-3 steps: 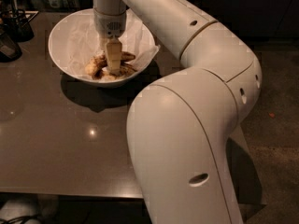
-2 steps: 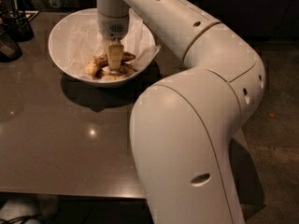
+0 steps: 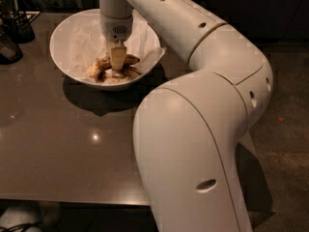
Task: Pick banana from white bowl
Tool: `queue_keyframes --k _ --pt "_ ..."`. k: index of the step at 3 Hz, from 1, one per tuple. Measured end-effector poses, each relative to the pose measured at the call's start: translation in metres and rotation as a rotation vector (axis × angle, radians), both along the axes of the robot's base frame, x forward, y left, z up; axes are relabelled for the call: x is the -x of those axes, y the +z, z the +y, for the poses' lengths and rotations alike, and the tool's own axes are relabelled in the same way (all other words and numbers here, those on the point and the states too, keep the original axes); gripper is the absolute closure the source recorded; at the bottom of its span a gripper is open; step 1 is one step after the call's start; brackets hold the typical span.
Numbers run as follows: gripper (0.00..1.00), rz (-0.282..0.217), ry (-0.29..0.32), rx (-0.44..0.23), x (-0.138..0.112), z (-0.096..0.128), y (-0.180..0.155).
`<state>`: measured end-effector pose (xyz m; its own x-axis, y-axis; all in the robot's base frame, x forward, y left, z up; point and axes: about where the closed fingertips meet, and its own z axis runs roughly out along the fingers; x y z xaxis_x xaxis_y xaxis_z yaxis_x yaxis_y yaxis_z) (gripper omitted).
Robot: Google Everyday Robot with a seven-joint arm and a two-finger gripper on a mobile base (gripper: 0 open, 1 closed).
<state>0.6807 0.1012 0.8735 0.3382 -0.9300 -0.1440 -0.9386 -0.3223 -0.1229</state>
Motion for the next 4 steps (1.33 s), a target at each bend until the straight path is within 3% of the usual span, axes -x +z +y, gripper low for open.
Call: queue_keyframes --k 1,2,3,4 --pt "1.0 -0.079 -0.029 -0.023 0.009 -0.005 0.025" --pt "1.0 -0.208 -0.073 -0.059 0.042 -0.015 0.069" --pt "1.0 -0.329 -0.066 -0.074 0.088 -0.018 0.11" --pt "1.0 -0.344 -0.062 -0.085 0.098 -0.023 0.123"
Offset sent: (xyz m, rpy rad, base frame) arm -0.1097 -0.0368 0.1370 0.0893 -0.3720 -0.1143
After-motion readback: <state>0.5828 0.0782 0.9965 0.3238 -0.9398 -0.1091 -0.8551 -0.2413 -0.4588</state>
